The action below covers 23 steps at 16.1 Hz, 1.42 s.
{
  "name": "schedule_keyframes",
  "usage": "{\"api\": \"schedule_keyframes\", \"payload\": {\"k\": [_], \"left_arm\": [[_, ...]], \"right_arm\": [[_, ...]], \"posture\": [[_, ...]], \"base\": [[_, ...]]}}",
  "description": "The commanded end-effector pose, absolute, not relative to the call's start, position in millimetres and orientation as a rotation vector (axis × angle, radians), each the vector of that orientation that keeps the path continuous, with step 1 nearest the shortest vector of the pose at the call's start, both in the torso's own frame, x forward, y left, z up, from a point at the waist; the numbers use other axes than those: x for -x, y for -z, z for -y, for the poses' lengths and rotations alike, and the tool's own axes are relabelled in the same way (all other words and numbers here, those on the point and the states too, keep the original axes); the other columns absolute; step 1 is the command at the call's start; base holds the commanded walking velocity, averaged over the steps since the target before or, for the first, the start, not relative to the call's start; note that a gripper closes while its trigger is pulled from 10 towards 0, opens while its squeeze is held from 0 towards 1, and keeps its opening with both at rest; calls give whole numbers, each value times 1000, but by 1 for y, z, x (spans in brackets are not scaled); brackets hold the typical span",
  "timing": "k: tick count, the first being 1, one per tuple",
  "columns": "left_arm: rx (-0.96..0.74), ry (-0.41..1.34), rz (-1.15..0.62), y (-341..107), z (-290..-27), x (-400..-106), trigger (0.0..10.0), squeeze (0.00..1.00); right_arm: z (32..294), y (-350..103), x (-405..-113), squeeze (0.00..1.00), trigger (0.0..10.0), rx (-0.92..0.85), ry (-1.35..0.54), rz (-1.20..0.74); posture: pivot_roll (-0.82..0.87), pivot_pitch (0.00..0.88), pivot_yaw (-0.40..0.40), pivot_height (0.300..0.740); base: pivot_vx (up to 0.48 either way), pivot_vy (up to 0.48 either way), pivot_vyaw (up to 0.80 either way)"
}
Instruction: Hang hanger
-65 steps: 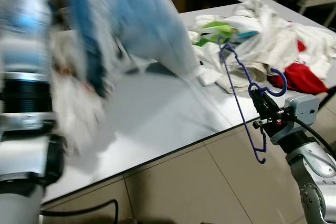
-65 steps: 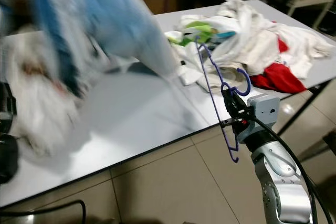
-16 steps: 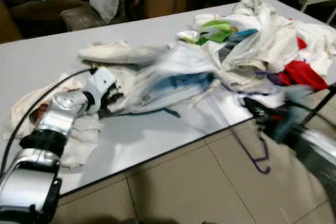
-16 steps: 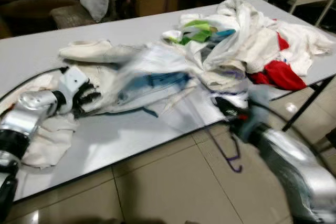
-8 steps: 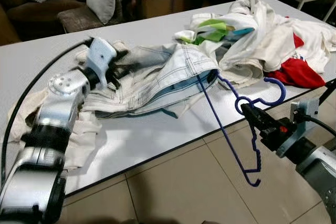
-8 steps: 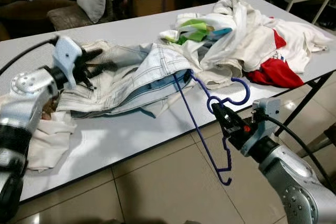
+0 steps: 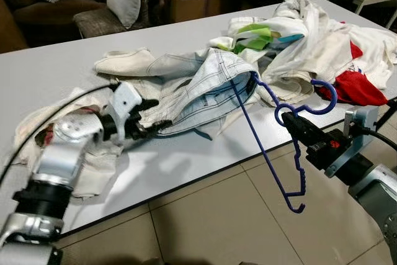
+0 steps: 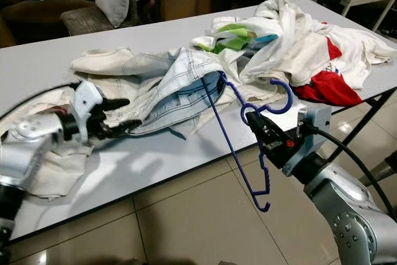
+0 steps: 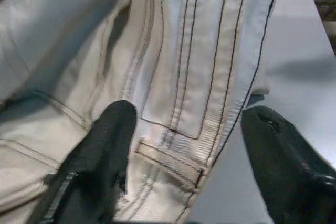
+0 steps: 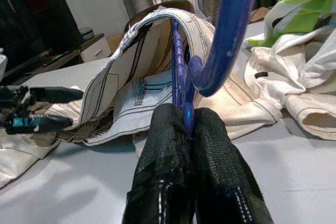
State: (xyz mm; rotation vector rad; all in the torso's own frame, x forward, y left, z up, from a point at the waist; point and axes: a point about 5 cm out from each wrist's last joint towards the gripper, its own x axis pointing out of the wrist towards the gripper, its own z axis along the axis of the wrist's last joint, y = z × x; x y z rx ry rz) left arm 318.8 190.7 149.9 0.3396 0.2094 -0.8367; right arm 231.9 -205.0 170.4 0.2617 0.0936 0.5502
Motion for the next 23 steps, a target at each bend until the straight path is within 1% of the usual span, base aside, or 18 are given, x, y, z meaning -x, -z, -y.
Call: {"api": "schedule_keyframes", "payload": {"k": [1, 5, 6, 7, 8, 9, 10, 11, 13, 23], "left_arm": [[-339, 810, -195, -152, -182, -320, 10000, 1000], [-231, 724, -162, -153, -163, -321, 10000, 1000], [-177, 722, -155, -153, -156, -320, 10000, 878], [-179, 709, -162, -151, -154, -320, 10000, 176], [-220, 667, -176, -148, -157, -322, 5686, 0], [-328, 564, -195, -143, -165, -329, 2157, 0], [-366, 526, -199, -142, -169, -331, 1843, 0], [-357, 468, -190, -144, -174, -335, 0, 0], [-293, 466, -142, -153, -171, -336, 0, 0], [-240, 445, -126, -154, -172, -337, 0, 0]], "right_arm": [[204, -177, -233, 0, 10000, -257, -575, -74], [201, -178, -234, 0, 10000, -263, -585, -69], [200, -177, -233, 0, 10000, -265, -585, -69], [200, -176, -233, 0, 10000, -266, -586, -69], [200, -176, -233, 0, 10000, -267, -587, -69], [198, -175, -233, 0, 10000, -271, -591, -69], [198, -175, -233, 0, 10000, -272, -593, -69], [197, -175, -234, 0, 10000, -273, -598, -68], [197, -175, -234, 0, 10000, -271, -600, -69], [194, -168, -232, 0, 10000, -283, -610, -82]], "posture": [[-185, 0, 7, 740], [-183, 0, 10, 740], [-181, 0, 12, 740], [-179, 0, 12, 740], [-178, 0, 12, 740], [-175, 0, 10, 740], [-175, 0, 10, 740], [-176, 0, 10, 740], [-176, 0, 10, 740], [-159, 0, 12, 740]], "base": [[0, 0, 0], [0, 0, 0], [0, 0, 0], [0, 0, 0], [0, 0, 0], [0, 0, 0], [0, 0, 0], [0, 0, 0], [0, 0, 0], [0, 0, 0]]}}
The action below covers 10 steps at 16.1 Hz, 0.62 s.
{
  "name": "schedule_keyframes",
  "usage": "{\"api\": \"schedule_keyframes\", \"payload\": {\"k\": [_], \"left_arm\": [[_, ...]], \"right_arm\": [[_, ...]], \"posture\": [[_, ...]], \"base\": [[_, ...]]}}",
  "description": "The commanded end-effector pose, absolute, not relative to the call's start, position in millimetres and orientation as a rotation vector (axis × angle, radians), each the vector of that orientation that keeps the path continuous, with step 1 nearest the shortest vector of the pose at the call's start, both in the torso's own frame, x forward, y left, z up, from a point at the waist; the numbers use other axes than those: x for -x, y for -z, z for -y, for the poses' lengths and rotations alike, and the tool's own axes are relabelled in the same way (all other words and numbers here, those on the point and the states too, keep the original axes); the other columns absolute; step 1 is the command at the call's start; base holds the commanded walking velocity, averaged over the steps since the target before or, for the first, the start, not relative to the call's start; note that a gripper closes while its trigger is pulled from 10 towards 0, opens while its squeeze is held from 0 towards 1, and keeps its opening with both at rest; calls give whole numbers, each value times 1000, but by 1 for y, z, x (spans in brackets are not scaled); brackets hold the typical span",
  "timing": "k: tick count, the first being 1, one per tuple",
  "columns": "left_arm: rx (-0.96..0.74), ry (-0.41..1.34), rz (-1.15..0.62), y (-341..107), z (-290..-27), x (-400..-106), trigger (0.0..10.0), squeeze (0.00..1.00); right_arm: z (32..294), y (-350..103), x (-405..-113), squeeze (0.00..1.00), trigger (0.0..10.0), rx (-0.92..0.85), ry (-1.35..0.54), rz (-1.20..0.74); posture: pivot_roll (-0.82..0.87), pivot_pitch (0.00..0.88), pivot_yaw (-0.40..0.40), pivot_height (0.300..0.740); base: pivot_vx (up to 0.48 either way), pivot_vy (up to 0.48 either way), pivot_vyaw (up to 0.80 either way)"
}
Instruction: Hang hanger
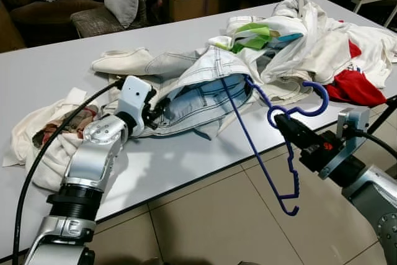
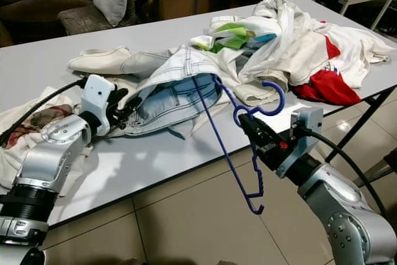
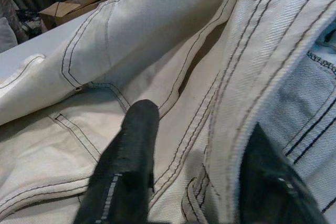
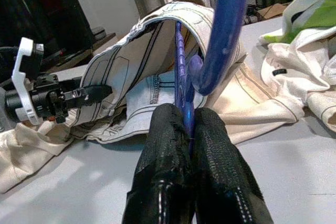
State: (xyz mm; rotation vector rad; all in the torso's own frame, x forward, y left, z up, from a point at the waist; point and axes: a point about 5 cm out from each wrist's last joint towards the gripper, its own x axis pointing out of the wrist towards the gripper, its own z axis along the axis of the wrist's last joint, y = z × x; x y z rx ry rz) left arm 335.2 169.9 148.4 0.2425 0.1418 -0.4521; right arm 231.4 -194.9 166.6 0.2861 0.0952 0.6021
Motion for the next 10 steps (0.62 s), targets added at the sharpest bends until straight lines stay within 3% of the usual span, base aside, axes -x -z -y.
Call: {"api": "schedule_keyframes", "payload": {"k": [1, 6, 10], "left_arm": [[-241, 444, -125, -154, -172, -337, 0, 0], [-248, 431, -77, -171, -176, -346, 0, 0], [-394, 564, 134, -251, -150, -370, 0, 0]], "right_arm": [[194, -168, -233, 0, 10000, -283, -611, -81], [193, -165, -235, 0, 10000, -274, -613, -91], [172, -149, -249, 0, 10000, -194, -663, -190]], "posture": [[-155, 0, 11, 740], [-141, 0, 10, 740], [-118, 0, 15, 740]], "base": [[0, 0, 0], [0, 0, 0], [0, 0, 0]]}}
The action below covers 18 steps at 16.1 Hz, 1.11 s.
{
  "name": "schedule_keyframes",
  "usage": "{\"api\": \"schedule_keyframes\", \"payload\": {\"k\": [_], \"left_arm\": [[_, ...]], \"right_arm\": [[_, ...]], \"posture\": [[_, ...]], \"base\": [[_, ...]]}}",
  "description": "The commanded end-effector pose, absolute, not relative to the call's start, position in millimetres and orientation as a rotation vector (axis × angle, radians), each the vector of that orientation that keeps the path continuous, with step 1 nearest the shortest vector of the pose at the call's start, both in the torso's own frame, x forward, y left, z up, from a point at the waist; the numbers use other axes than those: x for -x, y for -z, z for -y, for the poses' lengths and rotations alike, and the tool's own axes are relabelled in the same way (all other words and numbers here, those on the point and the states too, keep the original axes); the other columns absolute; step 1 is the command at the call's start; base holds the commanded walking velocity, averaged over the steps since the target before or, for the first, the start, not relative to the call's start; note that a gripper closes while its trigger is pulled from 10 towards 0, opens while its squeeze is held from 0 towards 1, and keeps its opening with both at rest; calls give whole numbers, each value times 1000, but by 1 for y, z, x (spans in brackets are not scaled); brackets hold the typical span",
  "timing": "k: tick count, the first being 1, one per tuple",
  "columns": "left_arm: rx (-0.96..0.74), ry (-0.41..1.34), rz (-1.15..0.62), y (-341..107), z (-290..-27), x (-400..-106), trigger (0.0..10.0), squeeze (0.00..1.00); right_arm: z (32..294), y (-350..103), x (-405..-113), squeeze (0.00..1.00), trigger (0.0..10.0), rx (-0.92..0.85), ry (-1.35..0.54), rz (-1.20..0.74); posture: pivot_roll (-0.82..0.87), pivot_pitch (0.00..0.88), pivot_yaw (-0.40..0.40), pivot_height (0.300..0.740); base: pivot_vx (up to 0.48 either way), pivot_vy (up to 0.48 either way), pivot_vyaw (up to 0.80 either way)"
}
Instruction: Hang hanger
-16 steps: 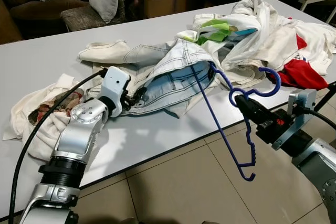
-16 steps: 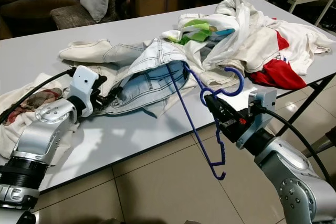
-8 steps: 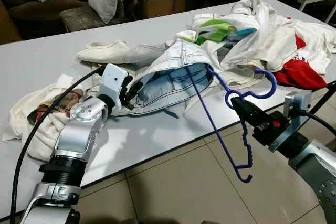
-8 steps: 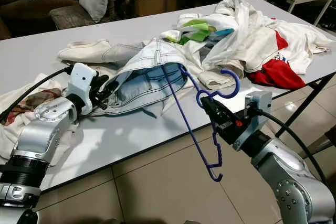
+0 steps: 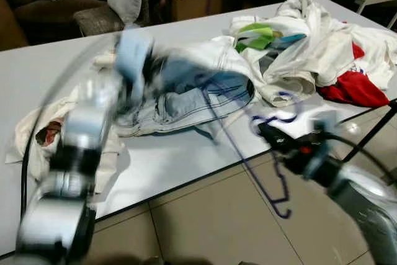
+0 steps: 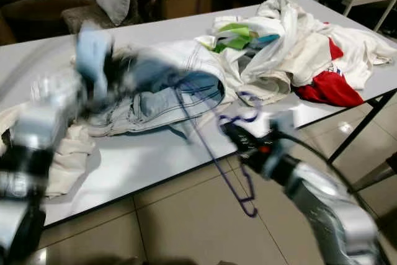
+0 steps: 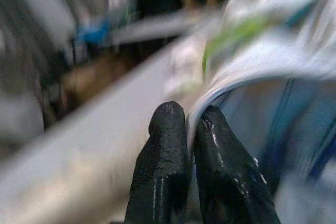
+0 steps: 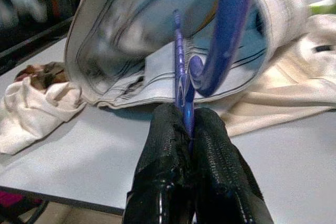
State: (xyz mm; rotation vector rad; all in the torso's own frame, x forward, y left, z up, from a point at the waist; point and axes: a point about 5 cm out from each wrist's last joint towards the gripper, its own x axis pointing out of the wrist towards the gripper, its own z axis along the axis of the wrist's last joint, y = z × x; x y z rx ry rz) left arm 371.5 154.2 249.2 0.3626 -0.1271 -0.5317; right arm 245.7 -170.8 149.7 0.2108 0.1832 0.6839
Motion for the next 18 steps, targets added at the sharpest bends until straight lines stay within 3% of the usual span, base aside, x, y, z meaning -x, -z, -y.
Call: {"api": "schedule_keyframes", "payload": {"k": [1, 4, 7, 8, 10, 11, 12, 13, 14, 18], "left_arm": [[-413, 574, 169, -264, -146, -372, 0, 0], [-430, 567, 240, -293, -150, -375, 0, 0], [-480, 488, 280, -310, -167, -383, 0, 0], [-489, 442, 292, -321, -181, -385, 0, 0], [-547, 616, 192, -308, -181, -377, 0, 0], [-573, 686, 130, -287, -173, -373, 8118, 0], [-553, 739, 88, -266, -164, -370, 10000, 55], [-584, 747, 75, -255, -161, -368, 10000, 55], [-627, 790, 27, -231, -156, -359, 10000, 1000], [-427, 854, 40, -212, -145, -326, 10000, 1000]], "right_arm": [[169, -146, -257, 0, 10000, -199, -639, -205], [158, -137, -274, 0, 10000, -196, -589, -257], [183, -137, -293, 0, 10000, -150, -385, -272], [199, -152, -301, 0, 10000, -128, -323, -197], [210, -185, -312, 0, 10000, -155, -353, -65], [203, -188, -312, 0, 10000, -176, -423, -55], [195, -187, -311, 0, 10000, -186, -476, -59], [190, -185, -310, 0, 10000, -198, -501, -63], [181, -182, -307, 0, 10000, -231, -548, -66], [178, -174, -304, 0, 10000, -335, -606, -70]], "posture": [[-106, 0, 11, 740], [-99, 0, 17, 740], [-111, 0, 27, 740], [-108, 0, 22, 740], [-102, 0, 19, 740], [-102, 0, 19, 740], [-103, 0, 14, 740], [-105, 0, 15, 740], [-105, 0, 15, 740], [-112, 0, -4, 740]], "base": [[0, 0, 0], [0, 0, 0], [0, 0, 0], [0, 0, 0], [0, 0, 0], [0, 0, 0], [0, 0, 0], [0, 0, 0], [0, 0, 0], [0, 0, 0]]}}
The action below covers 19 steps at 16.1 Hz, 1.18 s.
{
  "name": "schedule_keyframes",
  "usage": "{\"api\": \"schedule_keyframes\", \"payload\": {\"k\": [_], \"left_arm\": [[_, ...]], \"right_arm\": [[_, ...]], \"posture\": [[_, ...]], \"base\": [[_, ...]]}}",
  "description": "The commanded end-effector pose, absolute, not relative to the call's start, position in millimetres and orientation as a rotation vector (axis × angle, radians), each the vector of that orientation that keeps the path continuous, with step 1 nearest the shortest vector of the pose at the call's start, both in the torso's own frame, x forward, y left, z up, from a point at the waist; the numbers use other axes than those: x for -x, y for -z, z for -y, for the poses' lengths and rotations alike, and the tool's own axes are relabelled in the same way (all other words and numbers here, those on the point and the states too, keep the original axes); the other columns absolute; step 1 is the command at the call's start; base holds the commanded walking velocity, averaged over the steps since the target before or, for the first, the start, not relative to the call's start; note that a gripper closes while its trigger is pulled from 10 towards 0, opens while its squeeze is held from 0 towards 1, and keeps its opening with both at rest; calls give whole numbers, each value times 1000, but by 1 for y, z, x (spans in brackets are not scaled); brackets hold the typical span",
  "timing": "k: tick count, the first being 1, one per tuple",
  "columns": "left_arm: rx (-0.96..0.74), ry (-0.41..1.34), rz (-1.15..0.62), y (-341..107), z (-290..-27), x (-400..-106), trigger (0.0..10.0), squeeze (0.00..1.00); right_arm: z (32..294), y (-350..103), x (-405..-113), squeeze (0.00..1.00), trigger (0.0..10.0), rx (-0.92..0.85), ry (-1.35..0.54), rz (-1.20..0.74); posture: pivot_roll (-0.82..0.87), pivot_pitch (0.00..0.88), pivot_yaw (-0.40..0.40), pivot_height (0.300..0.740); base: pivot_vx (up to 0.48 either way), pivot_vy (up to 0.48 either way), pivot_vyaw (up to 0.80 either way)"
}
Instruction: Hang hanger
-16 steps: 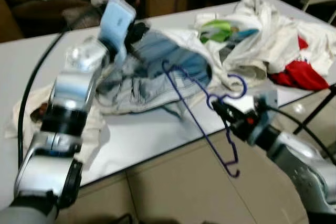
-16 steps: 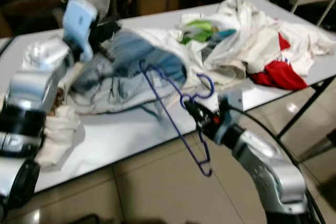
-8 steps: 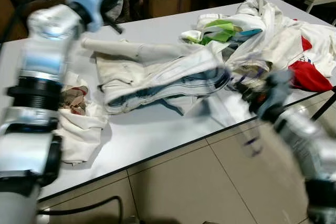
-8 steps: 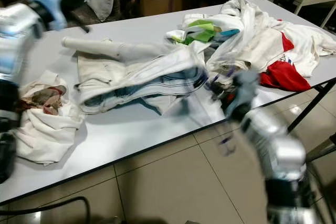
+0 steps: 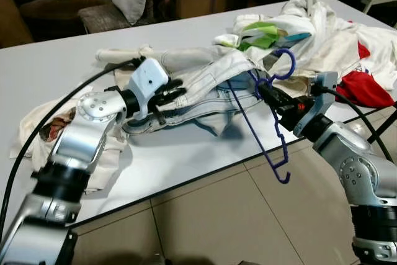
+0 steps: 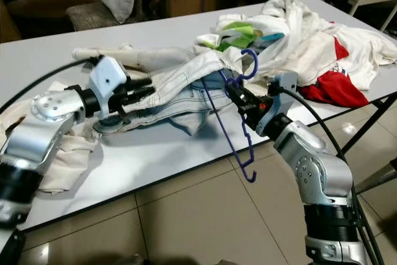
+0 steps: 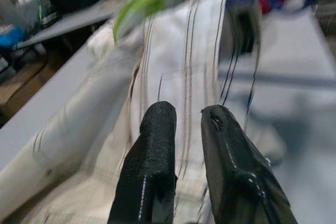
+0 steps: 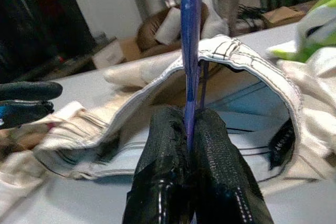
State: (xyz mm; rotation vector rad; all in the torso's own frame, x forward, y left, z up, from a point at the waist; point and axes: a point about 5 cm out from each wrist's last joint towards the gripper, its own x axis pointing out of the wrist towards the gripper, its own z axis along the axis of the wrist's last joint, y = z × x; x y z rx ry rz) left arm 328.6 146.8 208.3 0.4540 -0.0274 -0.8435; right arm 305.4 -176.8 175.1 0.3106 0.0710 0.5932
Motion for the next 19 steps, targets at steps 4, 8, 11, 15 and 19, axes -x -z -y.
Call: {"api": "schedule_keyframes", "payload": {"k": [4, 8, 11, 15, 19], "left_arm": [[-381, 855, -1, -191, -121, -316, 10000, 1000], [-429, 730, -34, -166, -110, -327, 10000, 1000], [-352, 683, -46, -160, -103, -335, 10000, 1000], [-360, 619, -37, -156, -95, -348, 10000, 1000], [-335, 484, -30, -155, -98, -364, 4902, 0]], "right_arm": [[178, -171, -301, 0, 10000, -377, -646, -76], [177, -175, -298, 0, 10000, -395, -670, -52], [175, -174, -296, 0, 10000, -379, -688, -59], [171, -176, -294, 0, 10000, -379, -698, -48], [164, -179, -292, 0, 10000, -397, -722, -33]], "posture": [[-115, 0, -22, 740], [-124, 0, -27, 740], [-131, 0, -26, 740], [-134, 0, -28, 740], [-140, 0, -26, 740]], "base": [[0, 0, 0], [0, 0, 0], [0, 0, 0], [0, 0, 0], [0, 0, 0]]}}
